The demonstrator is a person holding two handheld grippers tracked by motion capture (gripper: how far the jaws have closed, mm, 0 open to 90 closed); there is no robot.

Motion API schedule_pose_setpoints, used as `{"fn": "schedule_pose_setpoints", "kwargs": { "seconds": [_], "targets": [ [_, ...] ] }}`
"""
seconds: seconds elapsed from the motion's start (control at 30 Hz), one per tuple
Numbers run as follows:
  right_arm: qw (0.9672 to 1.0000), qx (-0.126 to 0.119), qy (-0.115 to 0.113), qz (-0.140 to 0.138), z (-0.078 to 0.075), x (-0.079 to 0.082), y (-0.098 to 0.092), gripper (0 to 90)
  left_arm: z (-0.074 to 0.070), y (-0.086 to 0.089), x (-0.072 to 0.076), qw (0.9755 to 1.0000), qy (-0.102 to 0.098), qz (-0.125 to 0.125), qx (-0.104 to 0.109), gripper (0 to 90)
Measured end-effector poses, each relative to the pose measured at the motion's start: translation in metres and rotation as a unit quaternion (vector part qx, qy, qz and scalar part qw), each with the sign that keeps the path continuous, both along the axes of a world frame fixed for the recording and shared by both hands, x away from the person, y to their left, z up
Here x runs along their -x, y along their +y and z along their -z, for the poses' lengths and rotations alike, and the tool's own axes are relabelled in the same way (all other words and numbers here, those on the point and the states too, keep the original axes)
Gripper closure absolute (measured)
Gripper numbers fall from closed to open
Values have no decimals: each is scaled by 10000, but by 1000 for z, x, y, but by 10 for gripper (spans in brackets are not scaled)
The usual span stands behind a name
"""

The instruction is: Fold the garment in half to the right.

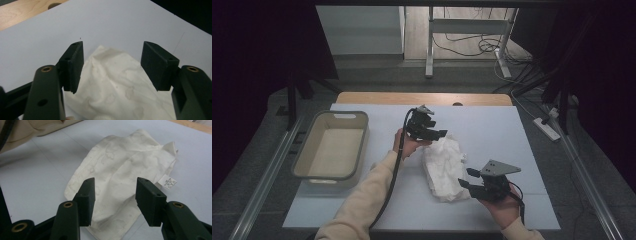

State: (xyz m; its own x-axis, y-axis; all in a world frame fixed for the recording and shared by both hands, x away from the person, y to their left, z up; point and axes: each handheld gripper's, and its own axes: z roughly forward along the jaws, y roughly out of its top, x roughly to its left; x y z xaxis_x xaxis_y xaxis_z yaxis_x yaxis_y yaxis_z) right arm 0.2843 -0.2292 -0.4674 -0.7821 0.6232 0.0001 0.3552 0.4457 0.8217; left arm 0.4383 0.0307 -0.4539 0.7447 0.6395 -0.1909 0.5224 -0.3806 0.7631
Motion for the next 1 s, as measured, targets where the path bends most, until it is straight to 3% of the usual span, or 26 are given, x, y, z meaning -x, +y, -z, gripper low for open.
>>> {"fn": "schedule_pose_setpoints", "kwargs": {
  "seconds": [0.27,0.4,0.43,0.6,0.63,0.87,0.9,0.97,1.0],
  "targets": [
    [9994,193,153,-250,4,-7,14,530,3,13,13,9999,2,48,-129,363],
    [9968,318,344,-650,9,-9,27,607,9,18,18,9999,27,100,-99,403],
    [9960,354,374,-734,11,-9,30,617,11,17,19,9997,37,110,-229,405],
    [9919,459,461,-1092,14,-6,43,602,13,15,20,9995,40,158,-259,400],
    [9897,574,441,-1237,16,-2,49,598,13,14,21,9995,43,164,-276,398],
    [9856,1019,465,-1268,31,0,65,586,16,12,21,9993,78,177,-312,398],
    [9845,1227,425,-1176,36,-3,68,652,17,13,21,9993,86,170,-313,397],
    [9841,1273,362,-1185,37,-3,68,742,17,13,21,9993,88,173,-317,397],
    [9841,1273,362,-1185,37,-3,68,742,17,13,21,9993,90,172,-316,397]
  ]
}}
